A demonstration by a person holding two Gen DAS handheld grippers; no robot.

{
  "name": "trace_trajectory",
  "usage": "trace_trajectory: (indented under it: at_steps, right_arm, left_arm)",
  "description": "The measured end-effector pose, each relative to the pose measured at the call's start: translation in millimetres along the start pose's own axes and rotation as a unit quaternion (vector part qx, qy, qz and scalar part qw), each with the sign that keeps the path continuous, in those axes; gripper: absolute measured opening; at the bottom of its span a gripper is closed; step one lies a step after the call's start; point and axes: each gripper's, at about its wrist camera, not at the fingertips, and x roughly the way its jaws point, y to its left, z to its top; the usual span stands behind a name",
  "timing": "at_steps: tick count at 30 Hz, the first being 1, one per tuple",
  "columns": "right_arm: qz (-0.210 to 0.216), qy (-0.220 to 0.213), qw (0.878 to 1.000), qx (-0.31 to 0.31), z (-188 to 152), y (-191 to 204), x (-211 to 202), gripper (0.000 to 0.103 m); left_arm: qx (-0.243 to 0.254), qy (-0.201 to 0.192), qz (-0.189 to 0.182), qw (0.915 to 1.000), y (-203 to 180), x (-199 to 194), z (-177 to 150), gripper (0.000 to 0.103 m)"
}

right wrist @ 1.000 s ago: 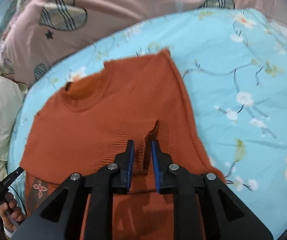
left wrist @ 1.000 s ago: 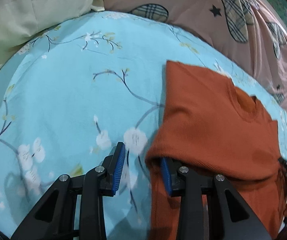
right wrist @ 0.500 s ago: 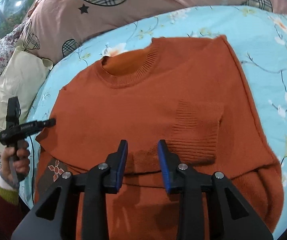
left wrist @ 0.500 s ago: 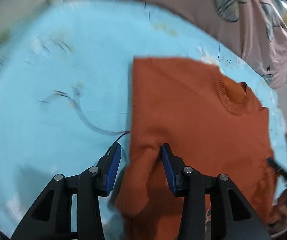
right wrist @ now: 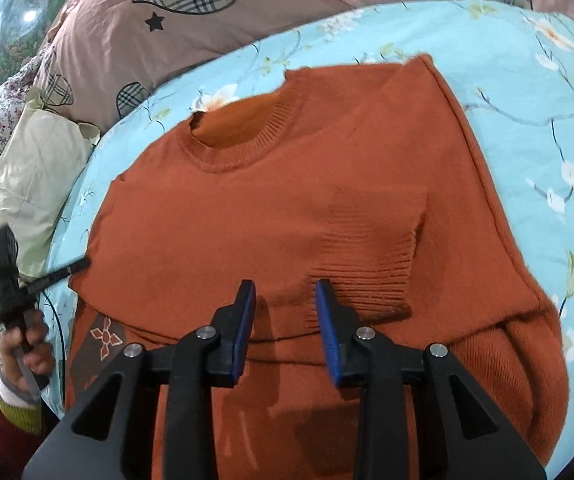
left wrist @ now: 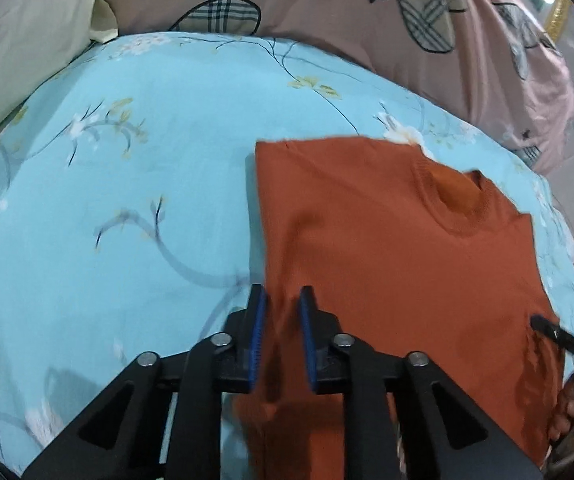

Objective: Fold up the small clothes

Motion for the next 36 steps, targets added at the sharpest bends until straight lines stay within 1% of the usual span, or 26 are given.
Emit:
trace_trajectory:
  at_steps: [3,5,8,10,14,16,17,18,21,25,28,30,32,34,36]
  right_arm:
    - [-0.007,-0.002,1.000,0.002,-3.4,-1.2,-6.5,0.033]
    - [-0.022,-0.006,1.000,0.002,-7.8,-3.7,-16.2,0.033]
    - [-0.029,-0.013,0.999,0.018,-15.7,-16.1,-33.9,0.033]
    - [-0.032,-0.023,0.999,0.025,-21.7,-24.3,-48.9,0.033]
    - [-0.039,-0.042,0.998,0.033,-39.7,-40.5,-84.0,0.033]
    - [-0.045,-0.048,0.997,0.038,-49.2,-49.9,-99.2,0.034]
    - [-0.048,-0.051,0.997,0.041,-55.0,-55.2,-107.0,0.035]
    - [-0.051,-0.052,0.996,0.044,-60.8,-61.0,-114.1,0.037]
    - [-0.055,-0.051,0.996,0.048,-79.6,-74.5,-129.5,0.041]
    - [-0.064,-0.046,0.995,0.053,-104.1,-89.6,-139.3,0.045]
    - [-0.039,-0.034,0.997,0.058,-124.4,-96.2,-140.6,0.045]
    - [-0.019,-0.034,0.998,0.047,-137.0,-92.4,-143.6,0.045]
    - [0.012,-0.029,0.999,0.032,-151.0,-87.6,-147.9,0.045]
    - [0.037,-0.024,0.999,0.016,-164.2,-83.7,-152.0,0.045]
    - [0.047,-0.025,0.999,-0.005,-176.3,-79.2,-156.8,0.045]
  left_arm:
    - [0.008,0.015,0.026,0.9995,3.8,6.0,-22.2,0.025]
    - [-0.005,0.005,0.015,0.9999,10.5,0.6,-30.6,0.026]
    - [-0.017,0.000,0.015,0.9998,13.2,-14.9,-35.2,0.027]
    - [-0.015,-0.006,0.015,0.9998,10.0,-26.4,-40.7,0.026]
    - [-0.008,-0.012,0.005,0.9999,-5.4,-53.1,-65.3,0.027]
    - [-0.004,-0.015,-0.001,0.9999,-13.2,-66.1,-81.1,0.035]
    - [-0.002,-0.015,-0.001,0.9999,-17.3,-73.2,-92.2,0.043]
    - [-0.001,-0.015,-0.001,0.9999,-20.6,-79.4,-103.7,0.050]
    - [0.003,-0.009,-0.001,1.0000,-30.3,-89.0,-133.1,0.051]
    - [-0.006,0.010,-0.008,0.9999,-35.7,-95.7,-169.5,0.051]
    - [0.005,0.021,0.000,0.9998,-39.1,-99.4,-195.2,0.051]
    - [0.025,0.022,0.008,0.9994,-44.0,-103.5,-213.4,0.051]
    - [0.041,0.026,0.014,0.9987,-46.8,-107.8,-226.8,0.051]
    - [0.047,0.028,0.012,0.9985,-46.4,-113.9,-238.1,0.051]
    - [0.050,0.030,0.005,0.9983,-45.7,-121.0,-250.3,0.051]
